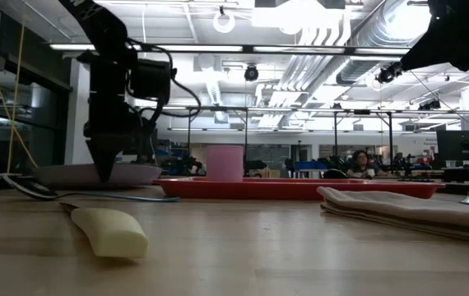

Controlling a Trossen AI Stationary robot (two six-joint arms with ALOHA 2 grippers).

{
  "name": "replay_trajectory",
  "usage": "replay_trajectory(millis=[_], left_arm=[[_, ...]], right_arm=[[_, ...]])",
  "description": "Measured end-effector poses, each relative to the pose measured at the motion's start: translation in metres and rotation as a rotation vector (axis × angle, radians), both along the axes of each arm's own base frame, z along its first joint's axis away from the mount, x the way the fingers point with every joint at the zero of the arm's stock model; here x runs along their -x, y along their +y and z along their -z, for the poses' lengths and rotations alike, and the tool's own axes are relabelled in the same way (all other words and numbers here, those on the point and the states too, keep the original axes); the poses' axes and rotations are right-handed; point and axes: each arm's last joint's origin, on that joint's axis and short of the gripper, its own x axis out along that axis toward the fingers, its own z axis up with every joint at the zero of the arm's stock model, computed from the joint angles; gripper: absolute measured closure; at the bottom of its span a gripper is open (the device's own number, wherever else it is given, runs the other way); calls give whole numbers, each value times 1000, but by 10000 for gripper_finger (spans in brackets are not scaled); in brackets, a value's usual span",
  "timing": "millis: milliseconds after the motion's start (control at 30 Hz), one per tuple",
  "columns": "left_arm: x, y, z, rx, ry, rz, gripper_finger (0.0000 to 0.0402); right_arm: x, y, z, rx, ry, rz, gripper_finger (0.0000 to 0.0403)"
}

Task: Set up tray
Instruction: Put the purple plate under the pink mug on the red tray

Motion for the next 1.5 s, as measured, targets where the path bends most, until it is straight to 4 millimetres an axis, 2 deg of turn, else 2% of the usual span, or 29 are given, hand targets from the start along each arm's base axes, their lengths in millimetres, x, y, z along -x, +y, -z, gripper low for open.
replay_trajectory(millis=[167, 700, 1033, 1233, 1500], left_arm=[[-8, 3, -16, -18, -4, 1, 384], [-16, 7, -50, -21, 13, -1, 383], [-13, 5, -65, -4, 75, -22, 383], [-19, 5, -85, -21, 52, -14, 383], [-33, -5, -129, -131, -9, 43, 383]], right_arm=[[0, 0, 0, -2, 5, 0, 336], [1, 0, 2, -8, 27, 0, 336], [1, 0, 3, -9, 29, -1, 336], [1, 0, 3, -10, 35, -1, 336], [2, 1, 5, -17, 50, -6, 336]])
